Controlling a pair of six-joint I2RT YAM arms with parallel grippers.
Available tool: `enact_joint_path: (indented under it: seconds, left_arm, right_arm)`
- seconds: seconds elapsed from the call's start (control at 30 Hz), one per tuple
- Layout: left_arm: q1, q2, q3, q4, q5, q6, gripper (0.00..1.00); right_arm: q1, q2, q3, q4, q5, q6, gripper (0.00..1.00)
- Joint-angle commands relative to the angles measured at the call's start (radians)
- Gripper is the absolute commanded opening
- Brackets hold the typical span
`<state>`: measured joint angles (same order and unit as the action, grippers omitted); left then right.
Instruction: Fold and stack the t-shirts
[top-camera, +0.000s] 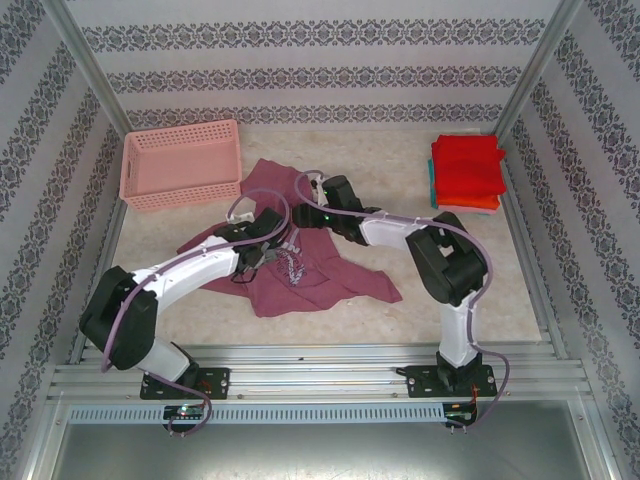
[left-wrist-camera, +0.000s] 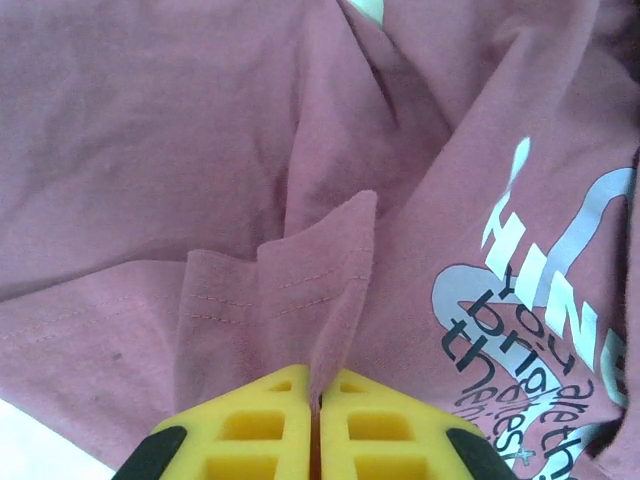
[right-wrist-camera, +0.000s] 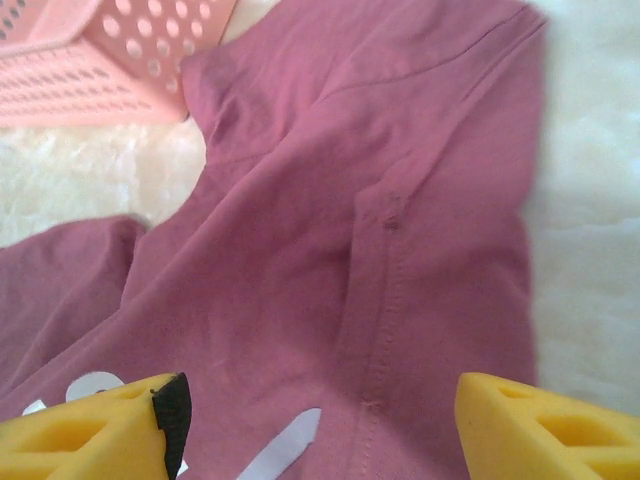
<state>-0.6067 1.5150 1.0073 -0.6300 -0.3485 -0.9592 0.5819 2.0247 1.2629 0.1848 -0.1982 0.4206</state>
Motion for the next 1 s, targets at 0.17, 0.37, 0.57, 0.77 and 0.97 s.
enact_joint_path:
  seconds: [0.17, 0.37, 0.57, 0.77, 0.97]
  left_arm:
    - [0.016, 0.076, 0.025, 0.064, 0.012, -0.007, 0.45]
    - [0.028, 0.086, 0.023, 0.080, 0.030, -0.009, 0.58]
    - [0.031, 0.073, 0.029, 0.082, 0.047, -0.010, 0.67]
    - [0.031, 0.049, 0.033, 0.093, 0.097, -0.016, 0.71]
    - [0.034, 0.026, 0.023, 0.103, 0.094, -0.014, 0.68]
  right_arm:
    - [0.026, 0.167, 0.238, -0.290, -0.010, -0.039, 0.52]
    - [-0.011, 0.273, 0.407, -0.522, 0.052, 0.003, 0.31]
    - [-0.099, 0.291, 0.437, -0.602, 0.069, 0.054, 0.19]
    - [-0.183, 0.280, 0.421, -0.595, 0.044, 0.102, 0.15]
    - [-0.207, 0.279, 0.434, -0.618, 0.076, 0.100, 0.12]
